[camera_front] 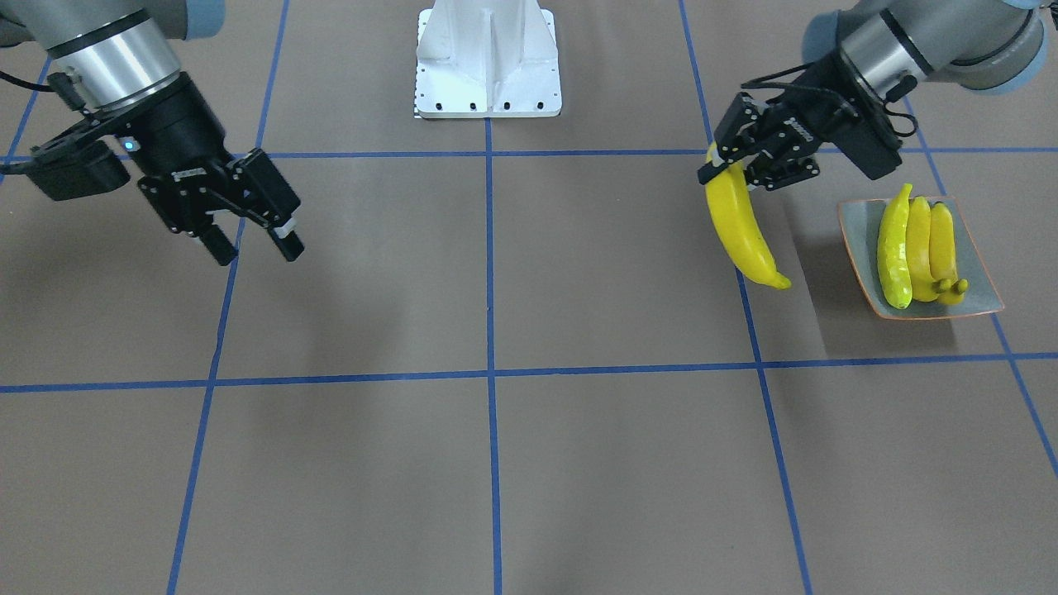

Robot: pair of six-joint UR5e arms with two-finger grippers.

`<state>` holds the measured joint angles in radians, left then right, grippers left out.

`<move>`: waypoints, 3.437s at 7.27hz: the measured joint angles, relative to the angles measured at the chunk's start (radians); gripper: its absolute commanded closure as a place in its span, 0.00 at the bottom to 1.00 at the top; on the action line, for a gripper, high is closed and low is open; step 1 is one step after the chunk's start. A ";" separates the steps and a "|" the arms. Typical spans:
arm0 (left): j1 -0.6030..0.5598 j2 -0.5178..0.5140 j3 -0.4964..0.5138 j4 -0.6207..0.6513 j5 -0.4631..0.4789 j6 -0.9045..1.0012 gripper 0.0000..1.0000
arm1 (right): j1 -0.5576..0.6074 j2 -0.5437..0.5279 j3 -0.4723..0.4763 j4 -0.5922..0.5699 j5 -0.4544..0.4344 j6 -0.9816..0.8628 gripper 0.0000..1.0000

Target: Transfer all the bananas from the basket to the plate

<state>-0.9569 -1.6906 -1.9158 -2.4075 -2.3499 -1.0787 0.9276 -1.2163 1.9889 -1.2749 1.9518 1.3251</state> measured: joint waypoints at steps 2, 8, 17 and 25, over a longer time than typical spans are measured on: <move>0.018 0.149 -0.002 0.005 0.089 0.169 1.00 | 0.108 -0.142 0.002 -0.005 0.086 -0.267 0.00; 0.081 0.402 0.007 0.109 0.391 0.682 0.32 | 0.309 -0.304 -0.015 0.000 0.270 -0.637 0.00; -0.270 0.293 -0.052 0.418 0.118 0.830 0.00 | 0.391 -0.329 -0.080 -0.017 0.308 -0.777 0.00; -0.650 0.278 -0.003 1.017 0.054 1.342 0.00 | 0.696 -0.473 -0.094 -0.492 0.370 -1.396 0.00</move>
<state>-1.6070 -1.4122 -1.9187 -1.3906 -2.2964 0.2629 1.6240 -1.6896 1.8953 -1.7668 2.3218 -0.0714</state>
